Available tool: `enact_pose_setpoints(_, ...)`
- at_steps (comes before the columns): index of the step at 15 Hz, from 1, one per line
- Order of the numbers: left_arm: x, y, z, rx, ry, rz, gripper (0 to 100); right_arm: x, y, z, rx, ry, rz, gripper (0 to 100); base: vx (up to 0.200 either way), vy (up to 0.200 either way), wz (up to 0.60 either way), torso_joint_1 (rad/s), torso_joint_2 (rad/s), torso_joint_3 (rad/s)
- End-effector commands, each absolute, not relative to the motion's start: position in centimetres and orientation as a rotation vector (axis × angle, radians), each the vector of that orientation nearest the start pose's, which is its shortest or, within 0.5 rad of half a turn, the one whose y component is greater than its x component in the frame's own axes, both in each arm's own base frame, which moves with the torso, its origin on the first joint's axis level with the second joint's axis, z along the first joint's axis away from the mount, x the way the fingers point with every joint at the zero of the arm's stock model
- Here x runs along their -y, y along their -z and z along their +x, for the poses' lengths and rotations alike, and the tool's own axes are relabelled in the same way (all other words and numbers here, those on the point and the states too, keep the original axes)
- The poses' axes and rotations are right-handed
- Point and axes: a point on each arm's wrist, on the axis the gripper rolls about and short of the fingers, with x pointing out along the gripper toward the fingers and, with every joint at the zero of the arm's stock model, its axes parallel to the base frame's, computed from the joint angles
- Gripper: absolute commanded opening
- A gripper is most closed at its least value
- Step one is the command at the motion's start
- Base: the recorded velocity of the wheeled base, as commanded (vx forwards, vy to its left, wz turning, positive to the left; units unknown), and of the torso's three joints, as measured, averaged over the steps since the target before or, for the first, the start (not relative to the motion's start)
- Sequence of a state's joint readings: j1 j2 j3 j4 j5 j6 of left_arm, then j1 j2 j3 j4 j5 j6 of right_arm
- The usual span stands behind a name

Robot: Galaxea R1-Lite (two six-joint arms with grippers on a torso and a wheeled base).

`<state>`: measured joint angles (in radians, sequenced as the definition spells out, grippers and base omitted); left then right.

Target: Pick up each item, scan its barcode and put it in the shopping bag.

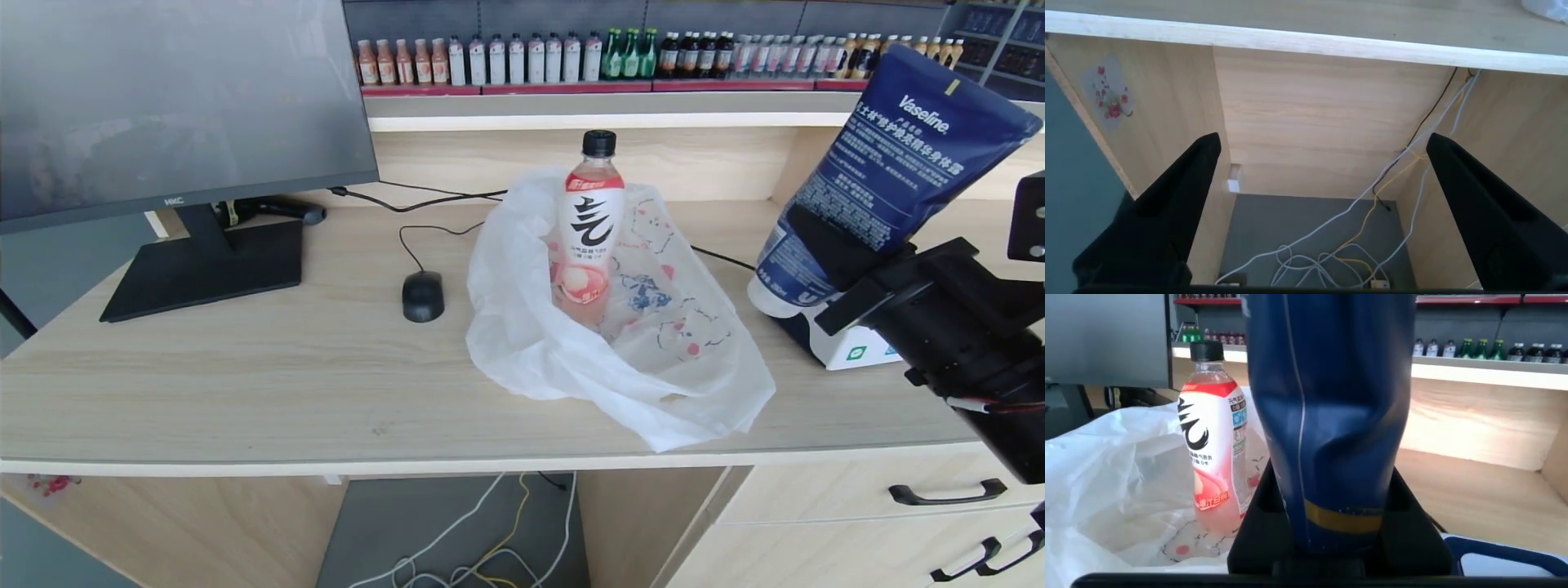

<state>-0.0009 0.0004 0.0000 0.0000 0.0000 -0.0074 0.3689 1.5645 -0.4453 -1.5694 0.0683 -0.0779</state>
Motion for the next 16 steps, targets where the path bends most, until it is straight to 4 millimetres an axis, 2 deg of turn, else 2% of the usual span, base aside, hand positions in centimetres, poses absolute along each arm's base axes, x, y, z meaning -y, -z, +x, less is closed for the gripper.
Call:
enact_pose_setpoints(1, 0.0, -7.5, -2.3, 0.0, 0.002, -0.008, 100, -8.6, -22.0, 21.9, 0.466, -0.412, -0.008, 0, 0.0, 0.2, 0.0, 0.002, 0.0, 0.002)
enact_pose_setpoints(2, 0.0, -7.5, -2.3, 0.0, 0.0, -0.006, 100, -8.7, -22.1, 22.0, 0.469, -0.411, -0.009, 0, 0.0, 0.2, 0.0, 0.002, 0.0, -0.002)
enact_pose_setpoints(4, 0.0, -7.5, -2.3, 0.0, 0.0, -0.005, 100, -8.7, -22.1, 22.1, 0.469, -0.411, -0.009, 0, 0.0, 0.0, 0.0, 0.0, 0.0, 0.0)
enact_pose_setpoints(7, 0.0, -7.5, -2.3, 0.0, 0.002, -0.005, 100, -9.2, -22.4, 23.4, 0.483, -0.41, -0.005, 0, 0.0, 0.0, 0.0, 0.0, 0.0, 0.0)
enact_pose_setpoints(9, 0.0, -7.5, -2.3, 0.0, 0.002, -0.005, 100, -9.6, -22.2, 24.5, 0.478, -0.411, -0.005, 0, 0.0, 0.0, 0.0, 0.0, 0.0, 0.0)
enact_pose_setpoints(12, 0.0, -7.5, -2.3, 0.0, 0.002, -0.005, 100, -10.4, -20.8, 27.4, 0.434, -0.41, 0.008, 0, 0.0, 0.0, 0.0, 0.0, 0.0, 0.0)
enact_pose_setpoints(16, 0.0, -7.5, -2.3, 0.0, 0.002, -0.005, 100, -11.5, -19.6, 30.2, 0.417, -0.41, 0.003, 0, 0.0, 0.0, 0.0, 0.0, 0.0, 0.0)
